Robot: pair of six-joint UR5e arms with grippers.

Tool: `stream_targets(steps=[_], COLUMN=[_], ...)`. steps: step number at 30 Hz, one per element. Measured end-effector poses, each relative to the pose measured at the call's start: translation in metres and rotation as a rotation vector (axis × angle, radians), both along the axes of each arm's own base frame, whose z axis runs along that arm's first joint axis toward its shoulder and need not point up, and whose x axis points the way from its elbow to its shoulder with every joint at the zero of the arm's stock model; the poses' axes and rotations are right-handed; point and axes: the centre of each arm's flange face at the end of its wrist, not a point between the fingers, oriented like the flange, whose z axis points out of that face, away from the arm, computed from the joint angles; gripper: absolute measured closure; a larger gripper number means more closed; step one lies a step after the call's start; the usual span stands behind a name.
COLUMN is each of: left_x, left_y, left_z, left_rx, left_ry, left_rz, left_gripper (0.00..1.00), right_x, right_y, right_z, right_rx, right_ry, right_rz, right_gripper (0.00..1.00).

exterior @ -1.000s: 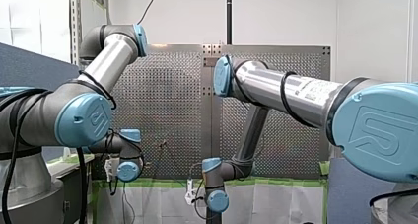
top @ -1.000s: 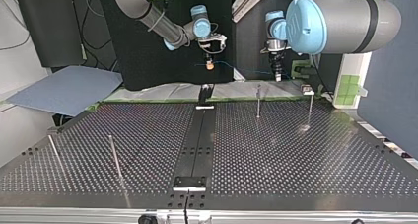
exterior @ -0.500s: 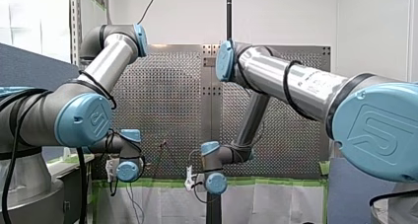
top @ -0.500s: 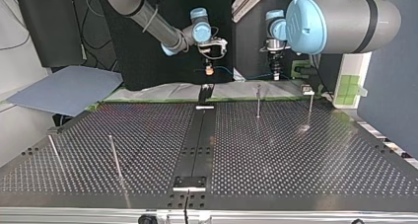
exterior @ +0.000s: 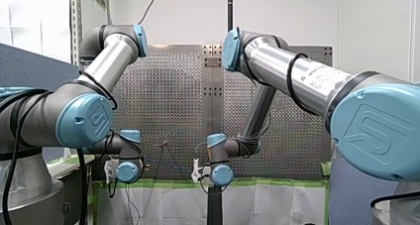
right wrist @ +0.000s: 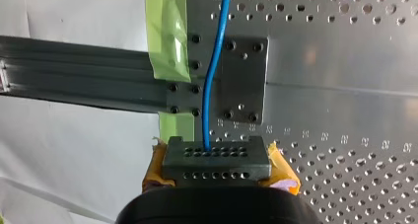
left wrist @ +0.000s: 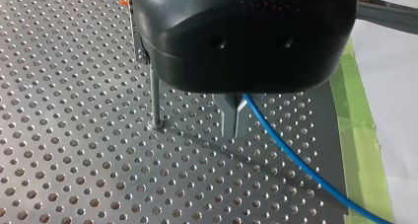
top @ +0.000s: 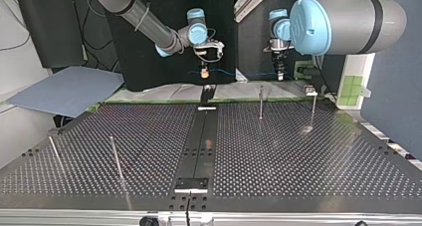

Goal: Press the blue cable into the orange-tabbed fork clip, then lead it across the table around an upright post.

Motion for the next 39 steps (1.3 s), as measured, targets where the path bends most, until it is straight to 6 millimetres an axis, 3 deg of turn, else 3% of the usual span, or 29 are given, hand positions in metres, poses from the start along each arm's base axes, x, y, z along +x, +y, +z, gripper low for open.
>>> stream_targets(steps=[10, 29, 39], left_x=[0.006, 0.009, 0.035], left_y=[-0.006, -0.011, -0.013], left_z=[0.014, 0.018, 0.024], left_rx=[0.008, 0.012, -0.018], left_ry=[-0.032, -0.043, -0.059], left_rz=[-0.022, -0.049, -0.054], left_gripper=[1.0, 1.0, 1.0], right_x=[-0.01, -0.002, -0.003], right_y=[-0.019, -0.041, -0.042], right_z=[0.004, 0.058, 0.06], right_rx=[-0.018, -0.071, -0.072], right_ry=[0.009, -0.036, -0.035], right_rz=[-0.013, -0.005, -0.006], right_gripper=[1.0, 1.0, 1.0])
